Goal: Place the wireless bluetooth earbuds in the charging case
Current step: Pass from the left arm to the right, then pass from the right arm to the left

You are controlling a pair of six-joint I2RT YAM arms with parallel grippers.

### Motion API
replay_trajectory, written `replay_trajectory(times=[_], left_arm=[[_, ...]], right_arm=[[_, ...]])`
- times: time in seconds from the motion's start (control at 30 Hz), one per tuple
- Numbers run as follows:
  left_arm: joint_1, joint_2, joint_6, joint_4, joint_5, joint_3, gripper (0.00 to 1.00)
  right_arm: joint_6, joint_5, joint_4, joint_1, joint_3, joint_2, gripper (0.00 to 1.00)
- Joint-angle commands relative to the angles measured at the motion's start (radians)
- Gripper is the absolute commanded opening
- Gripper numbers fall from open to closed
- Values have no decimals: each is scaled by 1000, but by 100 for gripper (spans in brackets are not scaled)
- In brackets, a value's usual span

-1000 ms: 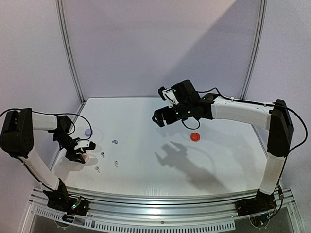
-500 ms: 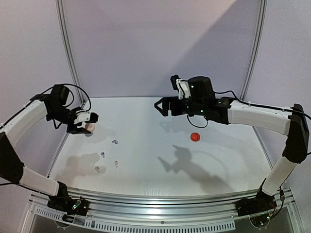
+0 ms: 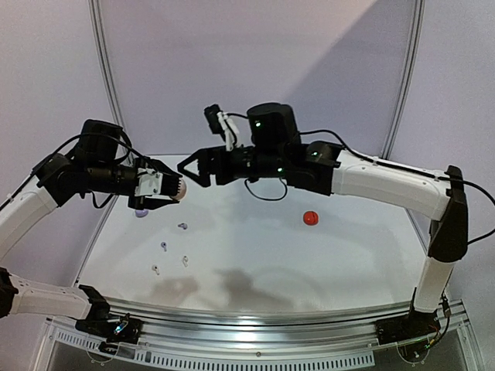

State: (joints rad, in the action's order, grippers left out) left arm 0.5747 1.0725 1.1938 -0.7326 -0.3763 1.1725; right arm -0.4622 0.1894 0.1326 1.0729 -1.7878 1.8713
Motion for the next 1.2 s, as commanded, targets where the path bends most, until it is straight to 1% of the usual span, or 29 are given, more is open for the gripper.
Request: replay_trajectory(times=[0.0, 0.13, 0.23, 0.3, 0.4, 0.5, 0.6, 0.77, 0.8, 0.83, 0.9, 0.93, 1.0, 1.07, 1.1, 1.13, 1.17], left_arm=[[37, -18, -73, 70, 77, -34, 27], [53, -29, -74, 80, 85, -45, 27], [64, -34, -71, 89, 98, -53, 26], [70, -37, -69, 90, 100, -51, 26], [76, -41, -67, 92, 108, -54, 26], [79, -46, -66, 106, 123, -57, 26], [85, -50, -61, 100, 122, -60, 26], [95, -55, -67, 100, 123, -63, 26], [96, -57, -73, 102, 123, -63, 30], [96, -58, -82, 104, 124, -63, 41], [96, -61, -116, 111, 124, -64, 72], [96, -62, -137, 114, 123, -63, 79], [93, -71, -198, 112, 114, -61, 88], [75, -83, -293, 87, 60, -42, 95], [51, -88, -340, 47, -13, -20, 97], [21, -92, -373, -7, -120, 3, 97], [-11, -96, -406, -62, -279, 22, 97]], right_arm=[[-8, 47, 70, 27, -41, 75, 78], [-52, 44, 33, 32, -21, 84, 71], [-54, 45, 27, 35, -23, 90, 66], [-59, 50, 29, 35, -27, 99, 59], [-70, 60, 28, 35, -30, 111, 46], [-77, 76, 32, 35, -30, 121, 41], [-72, 82, 33, 35, -32, 120, 28], [-50, 119, 14, 35, -36, 118, 1], [-48, 126, 9, 36, -31, 113, 0], [-41, 132, 1, 35, -27, 110, 0], [-24, 141, -10, 35, -10, 92, 0], [-3, 141, -17, 35, 2, 83, 0], [31, 140, -35, 34, 33, 58, 0], [80, 147, -49, 33, 66, 19, 0], [112, 160, -57, 32, 86, -2, 0], [136, 180, -72, 30, 108, -21, 0], [183, 206, -88, 31, 134, -56, 0]])
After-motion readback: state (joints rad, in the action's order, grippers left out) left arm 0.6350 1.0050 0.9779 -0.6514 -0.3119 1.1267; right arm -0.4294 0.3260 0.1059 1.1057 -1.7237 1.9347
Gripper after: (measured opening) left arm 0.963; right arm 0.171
